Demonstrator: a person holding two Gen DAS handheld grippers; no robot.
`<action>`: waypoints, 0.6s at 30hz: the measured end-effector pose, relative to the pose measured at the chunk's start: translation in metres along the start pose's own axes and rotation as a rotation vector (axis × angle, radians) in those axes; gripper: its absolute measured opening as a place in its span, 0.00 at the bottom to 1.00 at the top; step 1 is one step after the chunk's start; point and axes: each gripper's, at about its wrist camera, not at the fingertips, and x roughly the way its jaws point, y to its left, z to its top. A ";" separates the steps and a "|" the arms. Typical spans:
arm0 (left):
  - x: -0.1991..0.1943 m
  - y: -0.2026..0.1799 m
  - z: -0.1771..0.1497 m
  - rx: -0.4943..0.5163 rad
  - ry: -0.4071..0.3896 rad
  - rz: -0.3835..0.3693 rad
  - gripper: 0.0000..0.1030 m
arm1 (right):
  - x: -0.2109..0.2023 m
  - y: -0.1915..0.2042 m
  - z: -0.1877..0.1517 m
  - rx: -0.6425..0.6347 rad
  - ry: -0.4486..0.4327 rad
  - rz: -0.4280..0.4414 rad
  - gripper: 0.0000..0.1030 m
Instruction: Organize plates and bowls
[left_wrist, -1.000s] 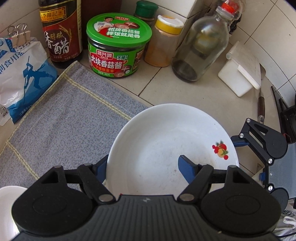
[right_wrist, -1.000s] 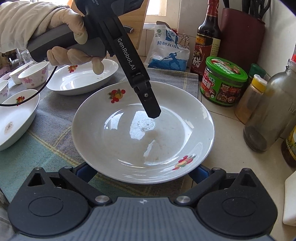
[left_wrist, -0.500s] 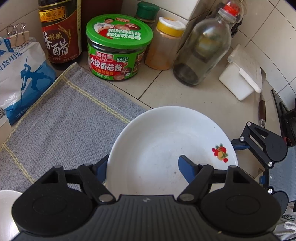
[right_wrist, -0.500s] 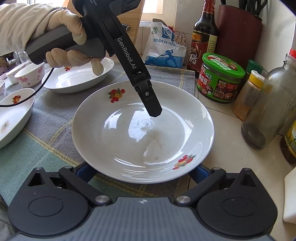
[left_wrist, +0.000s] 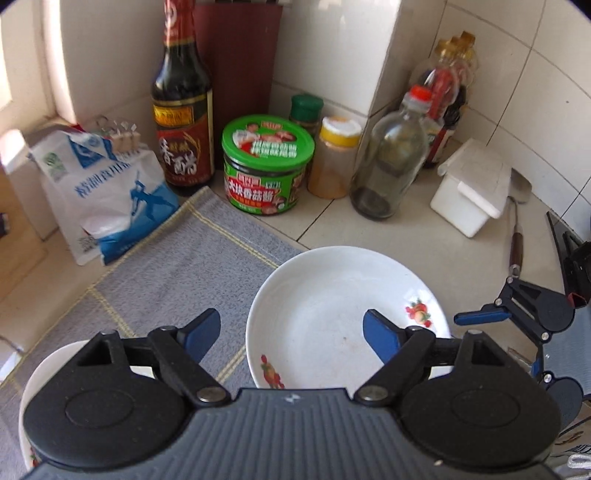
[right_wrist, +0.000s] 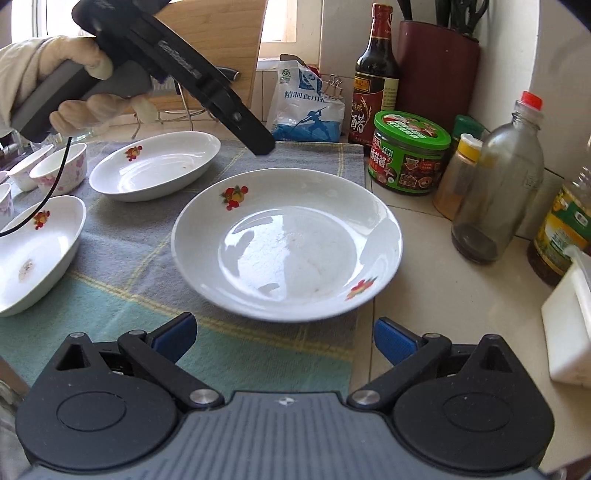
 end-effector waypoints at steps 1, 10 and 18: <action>-0.008 -0.003 -0.004 0.000 -0.012 0.011 0.82 | -0.004 0.004 -0.003 0.004 -0.001 0.002 1.00; -0.081 -0.021 -0.057 -0.023 -0.087 0.062 0.85 | -0.023 0.061 -0.011 -0.050 -0.035 0.104 1.00; -0.132 -0.017 -0.121 -0.080 -0.127 0.203 0.85 | -0.023 0.120 -0.009 -0.143 -0.035 0.197 1.00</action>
